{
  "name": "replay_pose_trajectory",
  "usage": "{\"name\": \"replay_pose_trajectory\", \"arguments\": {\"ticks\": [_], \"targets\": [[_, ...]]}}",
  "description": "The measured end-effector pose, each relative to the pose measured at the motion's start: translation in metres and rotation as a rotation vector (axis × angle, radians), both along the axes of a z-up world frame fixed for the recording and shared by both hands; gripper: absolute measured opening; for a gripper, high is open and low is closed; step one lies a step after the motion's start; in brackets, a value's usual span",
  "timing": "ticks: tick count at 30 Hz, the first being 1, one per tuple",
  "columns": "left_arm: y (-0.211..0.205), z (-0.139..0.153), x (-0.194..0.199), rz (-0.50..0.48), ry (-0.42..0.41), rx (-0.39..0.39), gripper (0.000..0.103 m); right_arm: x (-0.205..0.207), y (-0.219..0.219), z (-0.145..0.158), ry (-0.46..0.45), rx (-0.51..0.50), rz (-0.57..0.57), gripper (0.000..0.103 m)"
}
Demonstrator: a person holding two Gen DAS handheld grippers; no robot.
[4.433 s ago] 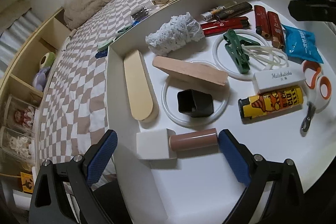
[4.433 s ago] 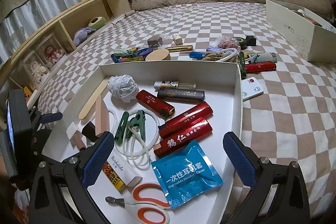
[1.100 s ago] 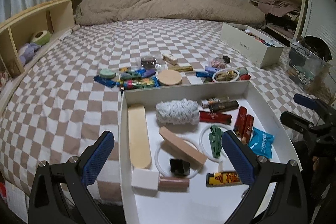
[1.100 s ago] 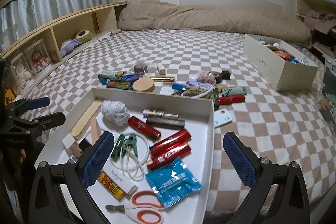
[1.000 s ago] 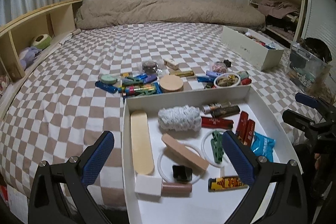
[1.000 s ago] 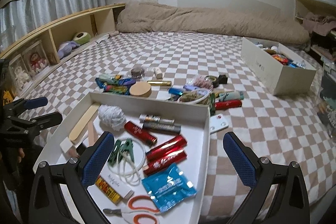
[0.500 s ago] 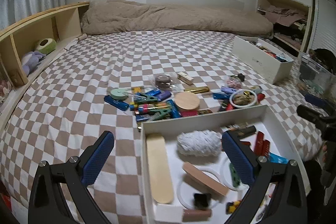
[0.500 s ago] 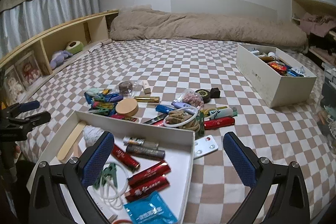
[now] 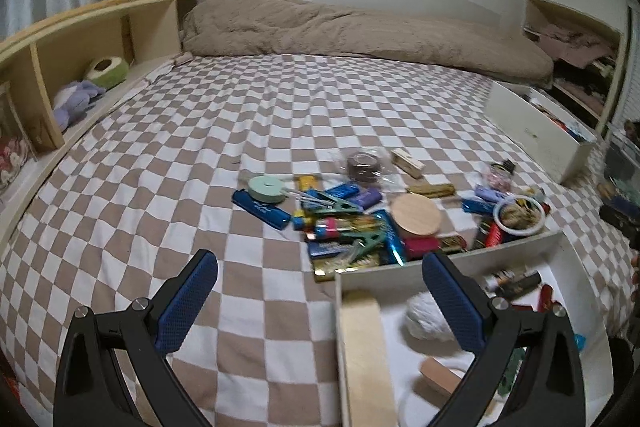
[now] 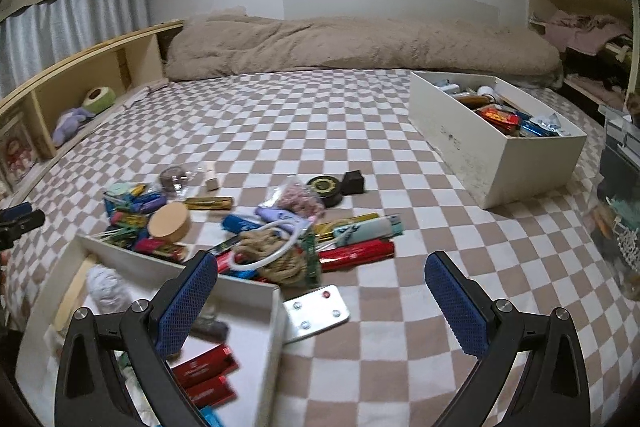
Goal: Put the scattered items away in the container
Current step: 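Move both tools over the scattered pile beside the tray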
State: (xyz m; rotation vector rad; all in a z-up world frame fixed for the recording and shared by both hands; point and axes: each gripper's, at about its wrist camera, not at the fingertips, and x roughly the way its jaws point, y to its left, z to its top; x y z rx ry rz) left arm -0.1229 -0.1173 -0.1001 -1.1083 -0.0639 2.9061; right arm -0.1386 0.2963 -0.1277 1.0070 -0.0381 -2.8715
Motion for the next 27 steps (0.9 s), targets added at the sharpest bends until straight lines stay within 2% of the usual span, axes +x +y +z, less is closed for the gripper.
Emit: {"name": "replay_pose_trajectory", "arguments": {"ticks": [5,10,16,21,27], "targets": [[-0.013,-0.013,-0.025,0.026,-0.038,-0.033,0.103,-0.022,0.011,-0.014,-0.024,0.023,-0.024,0.103],[-0.023,-0.030,-0.053,0.042,-0.093,-0.089,0.103,-0.049,0.029,-0.034,-0.058,0.062,-0.102,0.103],[-0.038,-0.049,-0.074,0.039,-0.157,-0.103,0.103,-0.067,0.054,-0.065,-0.130,0.045,-0.181,0.103],[-0.059,-0.066,-0.089,0.045,-0.212,-0.018,0.103,-0.072,0.071,-0.081,-0.204,-0.032,-0.204,0.103],[-0.068,-0.095,-0.103,0.044,-0.298,-0.116,0.103,-0.071,0.088,-0.091,-0.257,-0.095,-0.253,0.103]]}}
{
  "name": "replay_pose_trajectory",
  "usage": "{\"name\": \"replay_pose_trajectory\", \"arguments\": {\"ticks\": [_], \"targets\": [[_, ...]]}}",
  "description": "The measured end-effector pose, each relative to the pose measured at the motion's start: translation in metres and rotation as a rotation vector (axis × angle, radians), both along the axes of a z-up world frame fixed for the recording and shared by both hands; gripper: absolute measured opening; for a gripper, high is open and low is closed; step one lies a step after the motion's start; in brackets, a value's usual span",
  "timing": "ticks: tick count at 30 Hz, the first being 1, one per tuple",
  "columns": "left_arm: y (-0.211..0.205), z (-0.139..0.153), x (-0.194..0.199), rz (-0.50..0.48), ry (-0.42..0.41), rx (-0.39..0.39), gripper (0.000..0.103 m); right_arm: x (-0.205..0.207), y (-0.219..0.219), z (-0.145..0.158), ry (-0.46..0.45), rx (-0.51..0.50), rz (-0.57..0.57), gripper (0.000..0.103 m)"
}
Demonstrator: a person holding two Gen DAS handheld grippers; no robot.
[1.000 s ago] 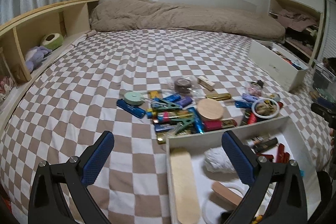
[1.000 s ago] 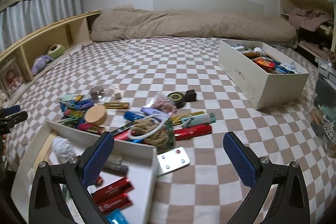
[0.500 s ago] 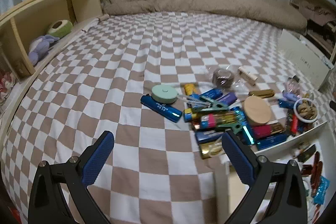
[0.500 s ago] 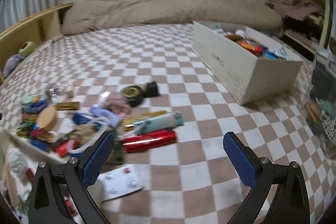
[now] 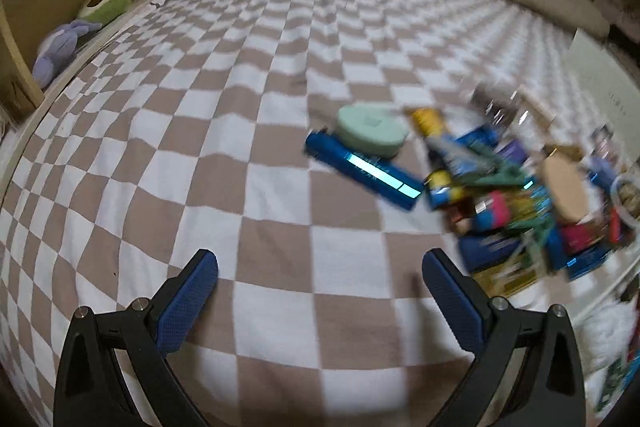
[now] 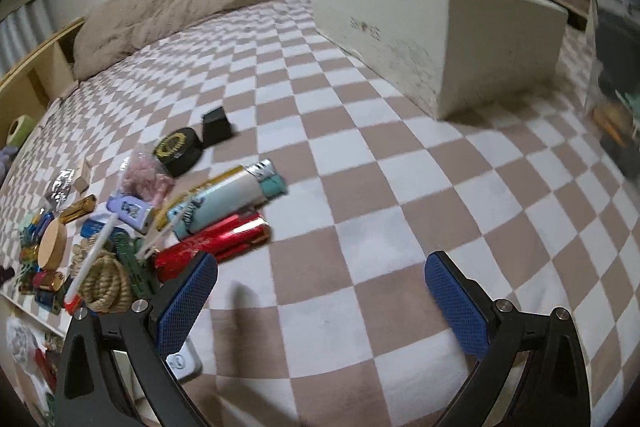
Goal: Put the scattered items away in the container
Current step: 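Move both tools over the scattered pile beside the tray, then grasp the blue lighter with the left tool while the right tool grasps the red lighter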
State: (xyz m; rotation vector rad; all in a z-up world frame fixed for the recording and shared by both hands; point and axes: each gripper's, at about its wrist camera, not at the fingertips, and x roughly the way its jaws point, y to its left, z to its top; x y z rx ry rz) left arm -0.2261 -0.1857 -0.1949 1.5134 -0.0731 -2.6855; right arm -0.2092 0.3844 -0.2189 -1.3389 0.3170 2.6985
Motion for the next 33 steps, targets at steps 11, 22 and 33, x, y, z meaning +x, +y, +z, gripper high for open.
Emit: {"name": "replay_pose_trajectory", "arguments": {"ticks": [11,22,33], "targets": [[0.008,-0.010,-0.019,-0.135,-0.036,-0.014,0.103,-0.003,-0.010,-0.010,-0.054,0.075,-0.002,0.103],[0.027,-0.014,-0.055,-0.307,-0.038,-0.098,0.103,0.000,-0.009,-0.012,-0.047,0.088,-0.004,0.103],[0.027,-0.014,-0.062,-0.349,0.021,-0.083,0.103,-0.007,-0.013,-0.013,-0.053,0.103,-0.007,0.103]]}}
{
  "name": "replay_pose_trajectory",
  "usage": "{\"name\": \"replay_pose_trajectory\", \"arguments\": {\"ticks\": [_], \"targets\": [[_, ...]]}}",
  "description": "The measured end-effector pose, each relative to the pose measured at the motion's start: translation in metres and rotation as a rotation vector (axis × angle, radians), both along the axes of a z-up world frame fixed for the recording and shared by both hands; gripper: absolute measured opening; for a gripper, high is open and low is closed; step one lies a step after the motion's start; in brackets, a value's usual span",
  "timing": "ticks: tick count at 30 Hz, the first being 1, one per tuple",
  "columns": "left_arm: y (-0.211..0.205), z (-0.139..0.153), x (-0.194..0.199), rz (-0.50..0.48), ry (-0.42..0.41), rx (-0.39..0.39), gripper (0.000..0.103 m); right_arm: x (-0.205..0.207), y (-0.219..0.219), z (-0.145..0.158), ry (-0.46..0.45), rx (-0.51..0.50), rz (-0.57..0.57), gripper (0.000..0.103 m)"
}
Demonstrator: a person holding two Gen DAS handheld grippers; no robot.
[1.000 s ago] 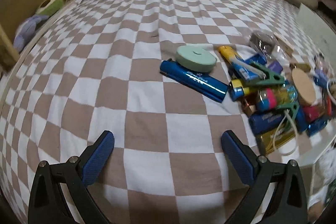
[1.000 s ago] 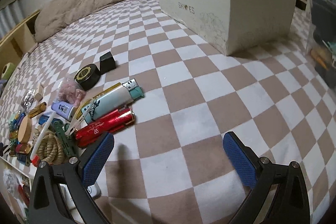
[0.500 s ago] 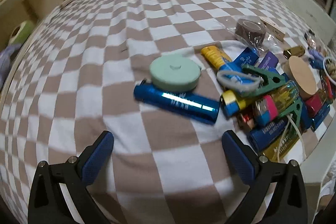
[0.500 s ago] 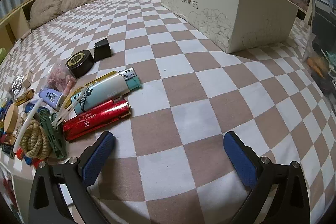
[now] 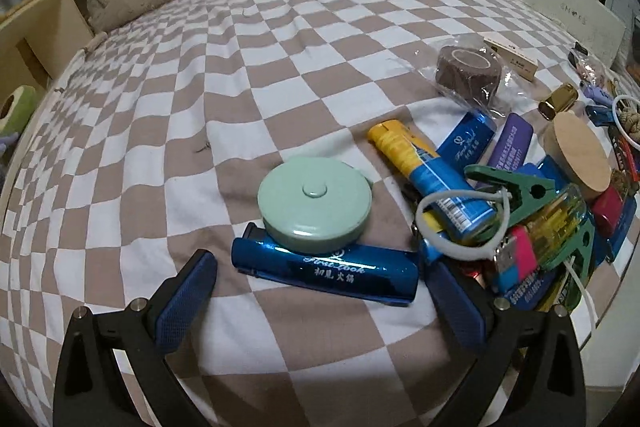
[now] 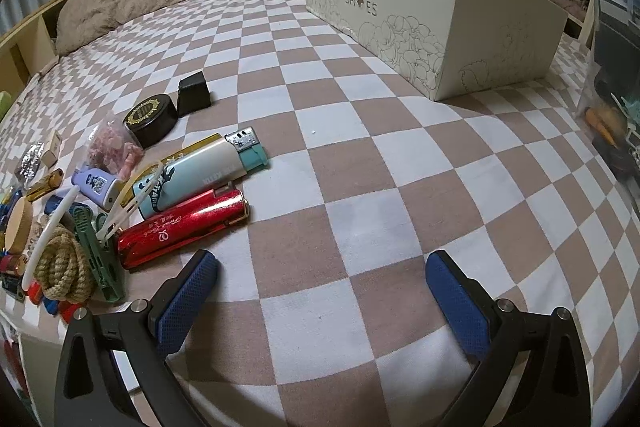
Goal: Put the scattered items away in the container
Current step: 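Grasp the blue lighter with the left tool while the right tool grasps the red lighter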
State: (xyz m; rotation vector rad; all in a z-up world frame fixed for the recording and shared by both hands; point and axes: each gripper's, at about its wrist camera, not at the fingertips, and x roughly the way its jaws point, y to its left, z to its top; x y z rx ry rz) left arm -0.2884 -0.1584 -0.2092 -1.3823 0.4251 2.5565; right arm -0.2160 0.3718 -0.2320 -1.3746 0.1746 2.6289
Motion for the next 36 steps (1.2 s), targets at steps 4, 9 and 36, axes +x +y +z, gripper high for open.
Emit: {"name": "replay_pose_trajectory", "arguments": {"ticks": [4,9,36], "targets": [[0.006,0.002,0.011,-0.015,0.045,-0.004,0.090,-0.002,-0.002,0.000,-0.008,0.015,-0.002,0.103],[0.014,0.004,0.024,-0.031,0.110,-0.049,0.084,-0.002,-0.003,0.001,-0.010,0.025,-0.002,0.103],[0.012,-0.001,0.032,0.004,0.141,-0.036,0.084,-0.019,-0.038,0.006,-0.041,-0.043,0.348,0.103]]}}
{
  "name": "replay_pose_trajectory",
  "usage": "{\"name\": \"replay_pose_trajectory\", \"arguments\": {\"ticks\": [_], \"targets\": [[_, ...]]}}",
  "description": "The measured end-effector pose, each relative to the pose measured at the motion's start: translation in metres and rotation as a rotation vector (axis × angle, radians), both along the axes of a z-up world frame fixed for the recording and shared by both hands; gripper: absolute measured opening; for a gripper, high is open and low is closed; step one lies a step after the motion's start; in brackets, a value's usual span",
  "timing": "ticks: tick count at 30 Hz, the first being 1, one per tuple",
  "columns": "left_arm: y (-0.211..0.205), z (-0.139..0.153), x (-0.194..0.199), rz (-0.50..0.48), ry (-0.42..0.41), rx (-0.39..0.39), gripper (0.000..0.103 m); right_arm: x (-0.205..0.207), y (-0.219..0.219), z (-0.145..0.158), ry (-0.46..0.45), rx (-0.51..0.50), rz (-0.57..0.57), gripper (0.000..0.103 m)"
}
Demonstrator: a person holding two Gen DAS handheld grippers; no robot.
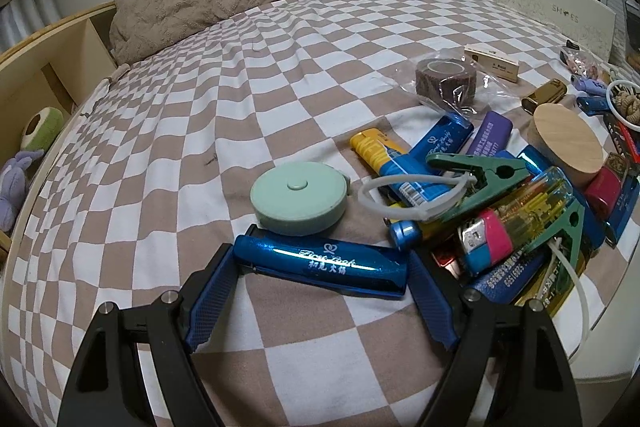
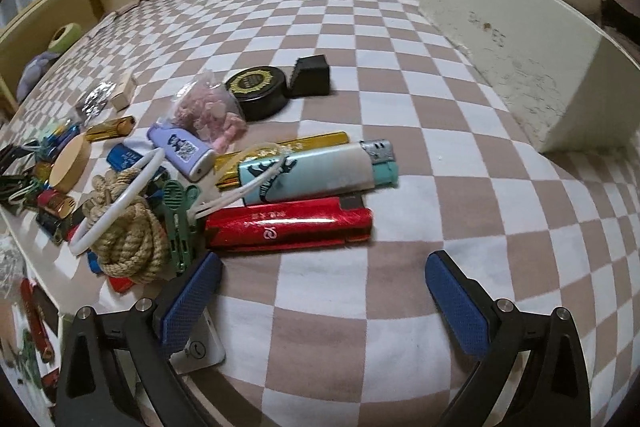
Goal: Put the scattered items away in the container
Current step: 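Grasp the blue lighter with the left tool while the right tool grasps the red lighter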
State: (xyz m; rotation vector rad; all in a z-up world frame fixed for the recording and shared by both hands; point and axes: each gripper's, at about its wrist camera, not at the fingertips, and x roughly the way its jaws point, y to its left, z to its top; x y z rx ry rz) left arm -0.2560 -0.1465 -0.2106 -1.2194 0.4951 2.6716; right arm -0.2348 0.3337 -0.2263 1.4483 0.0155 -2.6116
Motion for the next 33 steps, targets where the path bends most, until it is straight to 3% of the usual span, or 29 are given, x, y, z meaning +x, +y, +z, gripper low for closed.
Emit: {"name": "replay_pose_trajectory", "arguments": {"ticks": [4,10,21,25,33], "targets": [[-0.001,0.000,0.000,0.000,-0.001,0.003,0.084,-0.005,0.000,0.003,-0.016,-0.025,0.051,0.103],[-0.001,-0.001,-0.002,0.002,-0.006,0.012,0.085,-0.018,-0.014,0.003,-0.016,0.022,0.094,0.103],[0.000,-0.001,-0.002,0.002,-0.005,0.011,0.085,-0.014,-0.016,-0.002,0.028,0.077,0.021,0.102],[-0.001,-0.001,-0.002,0.002,-0.003,0.010,0.085,-0.006,-0.020,0.001,0.075,0.084,0.034,0.084],[-0.001,0.000,-0.001,0.005,0.006,0.005,0.085,0.000,-0.015,0.003,0.088,0.082,-0.003,0.083]]}}
